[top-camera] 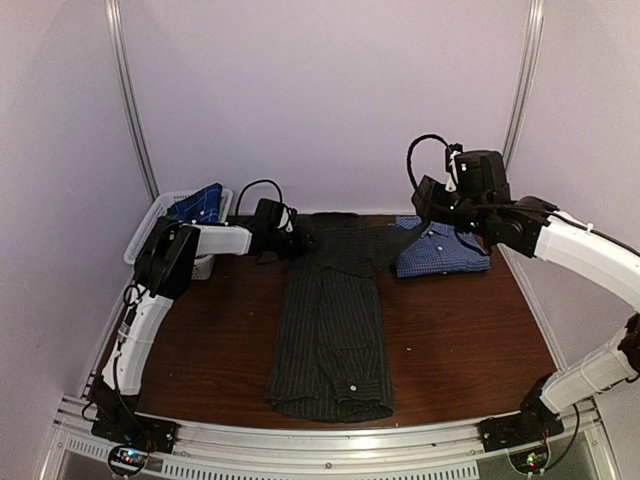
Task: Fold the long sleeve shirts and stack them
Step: Smooth out the rectangle-folded shirt at the center of the board, then fold the sleeve at the center of the board.
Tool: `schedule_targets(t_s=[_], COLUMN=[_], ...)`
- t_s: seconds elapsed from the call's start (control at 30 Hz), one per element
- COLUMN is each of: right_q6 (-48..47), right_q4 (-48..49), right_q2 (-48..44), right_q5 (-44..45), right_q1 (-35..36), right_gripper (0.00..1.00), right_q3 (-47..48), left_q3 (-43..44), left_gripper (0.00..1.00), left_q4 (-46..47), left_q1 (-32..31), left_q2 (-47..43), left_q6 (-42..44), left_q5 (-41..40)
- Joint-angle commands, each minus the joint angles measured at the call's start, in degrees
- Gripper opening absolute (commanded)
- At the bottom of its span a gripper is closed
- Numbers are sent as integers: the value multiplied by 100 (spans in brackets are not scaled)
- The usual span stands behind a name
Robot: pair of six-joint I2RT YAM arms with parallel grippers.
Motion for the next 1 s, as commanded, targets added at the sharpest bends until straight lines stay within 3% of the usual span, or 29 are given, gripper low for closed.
schedule_targets(t_s=[0.0,0.1,0.27,0.57,0.73,0.97], right_q6=[64,-98,-631,-892,-962,-759], right_q4=[-39,-19,224,114,57,491], right_q2=[-132,-125,235,2013,2781,2849], right_q5=[11,-3,-949,-1478,-1600,-1737], right_q1=[242,463,866,1957,2424,2723], right_gripper=[0,0,0,0,0,1], right_q3=[-57,-100,-110,525,570,152], left_q3=[300,323,214,-54,-1089,-2708], left_gripper=[42,41,41,42,43,45], left_q4=[-67,-362,-442,-602,-585,-601], left_q1=[1,35,104,134,276,373], left_q2=[232,239,157,-599,-1596,-2792], left_q6=[-68,-123,-172,380,607,960], left_q5=[-83,-242,-319,-216,-229,70])
